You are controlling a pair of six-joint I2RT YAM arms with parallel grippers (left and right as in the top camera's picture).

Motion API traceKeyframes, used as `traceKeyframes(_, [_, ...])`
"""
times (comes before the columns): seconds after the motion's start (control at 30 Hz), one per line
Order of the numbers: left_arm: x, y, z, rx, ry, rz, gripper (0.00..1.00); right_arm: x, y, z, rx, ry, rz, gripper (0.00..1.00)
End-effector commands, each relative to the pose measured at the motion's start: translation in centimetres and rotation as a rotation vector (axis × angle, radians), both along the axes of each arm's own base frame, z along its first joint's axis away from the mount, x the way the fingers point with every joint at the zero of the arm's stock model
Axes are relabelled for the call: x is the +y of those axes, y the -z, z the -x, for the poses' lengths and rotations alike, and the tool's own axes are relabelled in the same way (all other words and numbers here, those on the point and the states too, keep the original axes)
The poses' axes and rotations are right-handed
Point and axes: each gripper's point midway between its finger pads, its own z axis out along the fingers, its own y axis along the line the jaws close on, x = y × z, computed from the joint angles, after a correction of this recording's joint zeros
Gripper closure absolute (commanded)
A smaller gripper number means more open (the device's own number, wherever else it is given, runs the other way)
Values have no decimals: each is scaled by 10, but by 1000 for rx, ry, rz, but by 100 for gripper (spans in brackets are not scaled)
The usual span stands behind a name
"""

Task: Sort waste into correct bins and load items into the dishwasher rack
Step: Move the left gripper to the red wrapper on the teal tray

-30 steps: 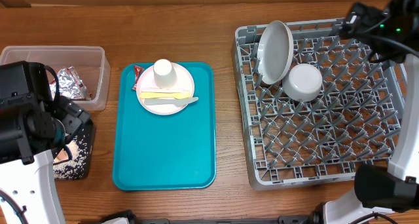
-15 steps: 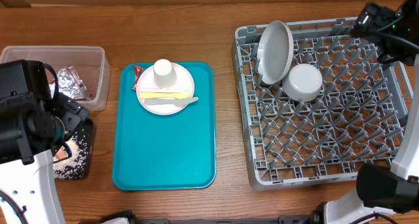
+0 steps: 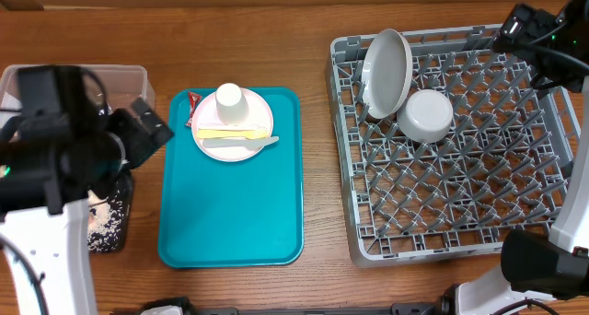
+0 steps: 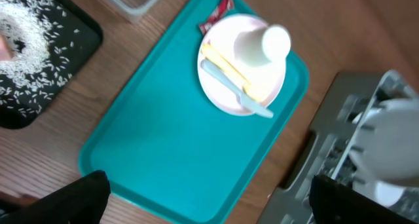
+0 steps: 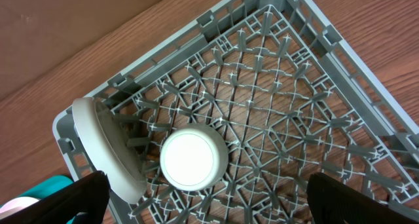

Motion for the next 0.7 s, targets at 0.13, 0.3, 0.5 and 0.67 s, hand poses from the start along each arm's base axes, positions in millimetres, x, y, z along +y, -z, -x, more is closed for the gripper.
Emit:
traceKeyframes(0.13, [-6, 67, -15, 324, 92, -110, 48, -1, -3, 1, -9, 7, 5, 0])
traceKeyframes(0.3, [-3, 112, -34, 479, 64, -154, 96, -1, -3, 1, -9, 7, 5, 0])
traceKeyframes(0.5, [-4, 159, -58, 569, 81, -150, 96, -1, -3, 1, -9, 7, 5, 0])
traceKeyframes(0.67, [-5, 188, -69, 612, 108, -153, 96, -1, -3, 1, -9, 7, 5, 0])
